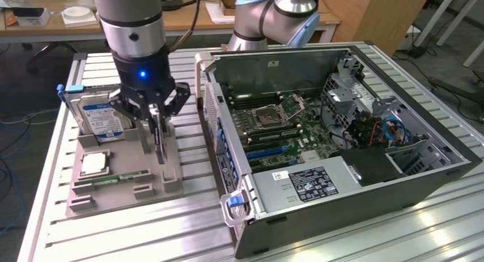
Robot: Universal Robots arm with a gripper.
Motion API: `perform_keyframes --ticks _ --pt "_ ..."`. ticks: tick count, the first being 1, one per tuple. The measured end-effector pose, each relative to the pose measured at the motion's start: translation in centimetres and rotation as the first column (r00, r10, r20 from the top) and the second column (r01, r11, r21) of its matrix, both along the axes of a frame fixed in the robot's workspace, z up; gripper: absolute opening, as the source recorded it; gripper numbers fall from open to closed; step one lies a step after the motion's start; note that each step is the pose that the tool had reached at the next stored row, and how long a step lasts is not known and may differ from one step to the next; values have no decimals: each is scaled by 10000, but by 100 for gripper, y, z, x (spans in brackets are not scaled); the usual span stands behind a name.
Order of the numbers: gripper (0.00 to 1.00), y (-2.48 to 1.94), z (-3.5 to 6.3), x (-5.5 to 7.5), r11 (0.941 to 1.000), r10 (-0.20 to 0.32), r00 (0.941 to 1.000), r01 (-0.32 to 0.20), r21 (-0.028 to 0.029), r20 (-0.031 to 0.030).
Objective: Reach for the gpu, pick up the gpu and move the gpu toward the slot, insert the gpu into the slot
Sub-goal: 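Pick up the gpu and move the gpu toward the slot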
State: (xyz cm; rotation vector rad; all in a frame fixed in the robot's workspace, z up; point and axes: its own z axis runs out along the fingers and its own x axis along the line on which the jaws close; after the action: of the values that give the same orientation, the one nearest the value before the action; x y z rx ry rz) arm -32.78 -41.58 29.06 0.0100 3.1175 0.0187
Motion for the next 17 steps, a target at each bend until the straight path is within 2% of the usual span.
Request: perform_keyframes --ticks 17 --pt "26 0 761 -5 10000 0 10000 0 0 0"
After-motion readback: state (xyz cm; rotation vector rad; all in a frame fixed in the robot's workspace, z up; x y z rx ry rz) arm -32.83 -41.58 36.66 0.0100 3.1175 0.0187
